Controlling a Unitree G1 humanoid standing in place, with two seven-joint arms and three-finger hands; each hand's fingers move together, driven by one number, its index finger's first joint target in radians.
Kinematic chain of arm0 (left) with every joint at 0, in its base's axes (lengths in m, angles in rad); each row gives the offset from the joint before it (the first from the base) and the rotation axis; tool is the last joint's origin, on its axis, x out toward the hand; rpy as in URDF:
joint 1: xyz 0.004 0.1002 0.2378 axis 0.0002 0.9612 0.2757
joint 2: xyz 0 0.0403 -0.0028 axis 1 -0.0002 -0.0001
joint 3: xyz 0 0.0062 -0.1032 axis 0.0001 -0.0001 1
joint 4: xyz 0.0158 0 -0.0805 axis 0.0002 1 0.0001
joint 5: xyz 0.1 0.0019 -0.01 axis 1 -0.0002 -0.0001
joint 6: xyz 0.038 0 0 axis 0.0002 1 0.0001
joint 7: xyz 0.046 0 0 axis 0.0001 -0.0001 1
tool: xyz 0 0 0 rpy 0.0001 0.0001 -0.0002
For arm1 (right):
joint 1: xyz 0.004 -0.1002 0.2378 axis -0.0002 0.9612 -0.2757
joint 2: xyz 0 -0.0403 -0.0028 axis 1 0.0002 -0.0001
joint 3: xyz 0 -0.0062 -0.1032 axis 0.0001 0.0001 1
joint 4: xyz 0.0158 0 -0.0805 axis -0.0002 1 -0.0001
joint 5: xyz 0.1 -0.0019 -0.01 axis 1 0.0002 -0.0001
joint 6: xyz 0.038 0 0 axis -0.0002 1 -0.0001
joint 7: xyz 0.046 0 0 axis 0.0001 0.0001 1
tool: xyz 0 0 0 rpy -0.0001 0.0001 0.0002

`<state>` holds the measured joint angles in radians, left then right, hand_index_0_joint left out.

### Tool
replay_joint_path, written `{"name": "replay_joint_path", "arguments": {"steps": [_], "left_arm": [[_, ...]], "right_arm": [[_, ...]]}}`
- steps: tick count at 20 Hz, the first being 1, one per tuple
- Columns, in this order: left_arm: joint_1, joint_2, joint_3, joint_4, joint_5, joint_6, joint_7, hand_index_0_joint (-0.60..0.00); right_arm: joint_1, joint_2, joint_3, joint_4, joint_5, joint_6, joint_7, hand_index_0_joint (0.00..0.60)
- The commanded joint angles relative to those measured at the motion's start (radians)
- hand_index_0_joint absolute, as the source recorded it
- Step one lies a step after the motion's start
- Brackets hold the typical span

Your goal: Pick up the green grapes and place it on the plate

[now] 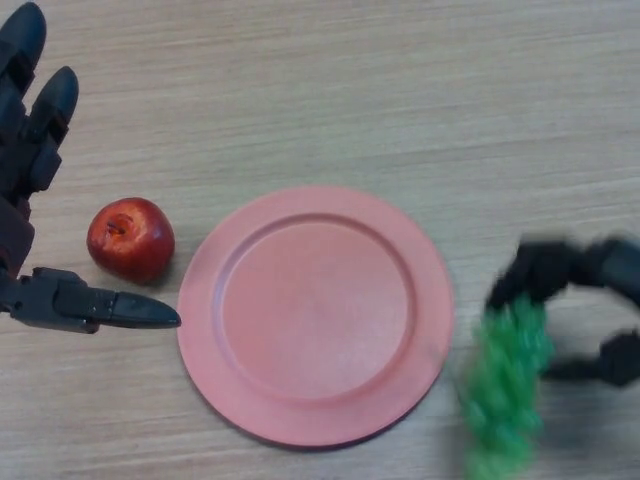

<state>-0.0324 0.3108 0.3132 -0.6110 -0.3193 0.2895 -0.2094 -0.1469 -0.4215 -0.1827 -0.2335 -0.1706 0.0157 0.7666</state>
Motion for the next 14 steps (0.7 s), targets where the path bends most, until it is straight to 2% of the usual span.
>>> {"name": "replay_joint_path", "arguments": {"steps": [1,2,4,7,8,9,10,11,14], "left_arm": [[-0.027,0.037,0.058,-0.058,0.001,-0.141,0.011,0.000],[-0.025,0.037,0.060,-0.060,-0.003,-0.142,0.009,0.000],[-0.024,0.039,0.068,-0.066,-0.018,-0.130,0.005,0.000],[-0.022,0.042,0.080,-0.072,-0.034,-0.125,0.002,0.000],[-0.020,0.042,0.086,-0.074,-0.043,-0.126,0.000,0.000],[-0.020,0.043,0.089,-0.075,-0.047,-0.125,0.000,0.000],[-0.017,0.043,0.098,-0.078,-0.060,-0.126,-0.001,0.000],[-0.016,0.043,0.102,-0.080,-0.066,-0.127,-0.001,0.000],[-0.007,0.041,0.116,-0.076,-0.079,-0.151,-0.003,0.000]], "right_arm": [[-0.060,-0.029,-0.069,-0.164,0.123,0.122,-0.048,0.600],[-0.089,-0.014,-0.066,-0.278,0.194,0.326,-0.079,0.600],[-0.142,-0.019,-0.027,-0.401,0.231,0.517,-0.148,0.600],[-0.206,0.003,0.062,-0.515,0.224,0.652,-0.217,0.600],[-0.239,0.016,0.134,-0.555,0.184,0.711,-0.232,0.600],[-0.256,0.032,0.158,-0.564,0.162,0.723,-0.237,0.600],[-0.291,0.068,0.218,-0.569,0.115,0.725,-0.251,0.600],[-0.304,0.083,0.241,-0.563,0.089,0.719,-0.250,0.600],[-0.363,0.180,0.338,-0.541,-0.050,0.765,-0.273,0.600]]}}
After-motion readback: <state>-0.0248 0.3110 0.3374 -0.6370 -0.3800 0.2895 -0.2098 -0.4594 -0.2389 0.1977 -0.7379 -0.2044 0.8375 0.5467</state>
